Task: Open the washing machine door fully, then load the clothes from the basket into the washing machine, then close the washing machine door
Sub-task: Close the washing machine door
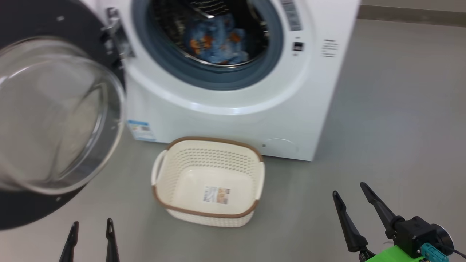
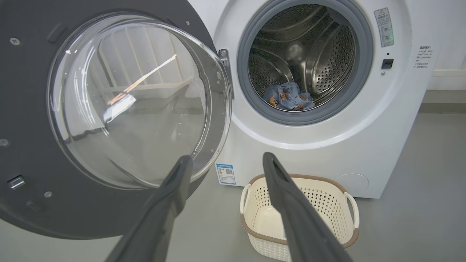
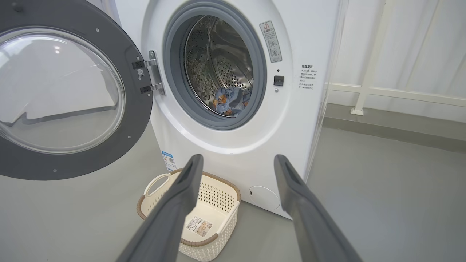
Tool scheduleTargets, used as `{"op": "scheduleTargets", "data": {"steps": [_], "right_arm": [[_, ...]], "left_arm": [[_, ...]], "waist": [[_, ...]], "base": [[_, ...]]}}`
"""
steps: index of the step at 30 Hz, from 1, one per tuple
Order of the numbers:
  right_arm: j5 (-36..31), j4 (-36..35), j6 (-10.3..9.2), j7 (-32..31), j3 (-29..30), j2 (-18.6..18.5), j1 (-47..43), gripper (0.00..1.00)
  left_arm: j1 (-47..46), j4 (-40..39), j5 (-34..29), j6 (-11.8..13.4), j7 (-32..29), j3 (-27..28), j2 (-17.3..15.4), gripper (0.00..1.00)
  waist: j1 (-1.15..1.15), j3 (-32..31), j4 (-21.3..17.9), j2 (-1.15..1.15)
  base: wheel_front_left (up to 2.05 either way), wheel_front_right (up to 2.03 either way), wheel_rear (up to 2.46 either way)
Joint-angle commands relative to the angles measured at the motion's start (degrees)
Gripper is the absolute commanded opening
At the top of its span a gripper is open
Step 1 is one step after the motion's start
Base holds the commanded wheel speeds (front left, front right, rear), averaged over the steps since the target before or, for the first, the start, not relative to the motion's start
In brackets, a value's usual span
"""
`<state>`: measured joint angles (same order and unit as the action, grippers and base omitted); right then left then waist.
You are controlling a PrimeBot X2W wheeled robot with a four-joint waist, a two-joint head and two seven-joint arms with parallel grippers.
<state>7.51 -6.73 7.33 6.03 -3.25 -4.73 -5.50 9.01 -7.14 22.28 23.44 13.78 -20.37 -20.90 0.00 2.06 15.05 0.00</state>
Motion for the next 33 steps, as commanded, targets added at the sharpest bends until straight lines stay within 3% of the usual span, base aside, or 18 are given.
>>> {"op": "scheduleTargets", "data": {"steps": [1, 7, 13, 30, 31, 32, 33], "right_arm": [[-0.53, -1.83, 0.16, -0.14, -1.40, -0.55, 2.69, 1.00], [-0.67, -2.15, 0.16, -0.62, -1.72, -0.82, 2.93, 1.00], [-0.52, -2.16, 0.16, -0.85, -2.29, -0.83, 3.03, 1.00], [0.01, -1.42, 0.16, -1.26, -3.46, -1.34, 3.60, 1.00], [0.01, -1.40, 0.16, -1.22, -3.47, -1.31, 3.54, 1.00], [0.01, -1.39, 0.16, -1.18, -3.47, -1.27, 3.48, 1.00], [0.02, -1.38, 0.16, -1.14, -3.47, -1.23, 3.41, 1.00]], "left_arm": [[-3.31, -1.06, -0.36, -0.04, 0.85, 2.18, -0.63, 1.00], [-3.82, -0.26, -0.44, -0.73, 1.06, 2.10, 0.59, 1.00], [-3.92, 0.46, -0.46, -1.42, 1.15, 2.35, 1.44, 1.00], [-2.94, 0.26, -1.94, -2.88, 1.21, 4.73, 3.84, 1.00], [-2.89, 0.31, -2.04, -3.03, 1.21, 4.81, 3.94, 0.89], [-2.82, 0.38, -2.11, -3.17, 1.21, 4.88, 4.01, 0.39], [-2.76, 0.45, -2.20, -3.30, 1.21, 4.93, 4.07, 0.05]], "waist": [[0.00, 1.53, 6.55, 0.00], [0.00, 1.68, 12.09, 0.00], [0.00, 1.68, 15.05, 0.00], [0.00, 1.65, 15.35, 0.00], [0.00, 1.59, 15.32, 0.00], [0.00, 1.51, 15.30, 0.00], [0.00, 1.43, 15.27, 0.00]], "base": [[0.00, 0.00, 0.00], [0.00, 0.00, 0.00], [0.00, 0.00, 0.00], [0.00, 0.00, 0.00], [0.00, 0.00, 0.00], [0.00, 0.00, 0.00], [0.00, 0.00, 0.00]]}}
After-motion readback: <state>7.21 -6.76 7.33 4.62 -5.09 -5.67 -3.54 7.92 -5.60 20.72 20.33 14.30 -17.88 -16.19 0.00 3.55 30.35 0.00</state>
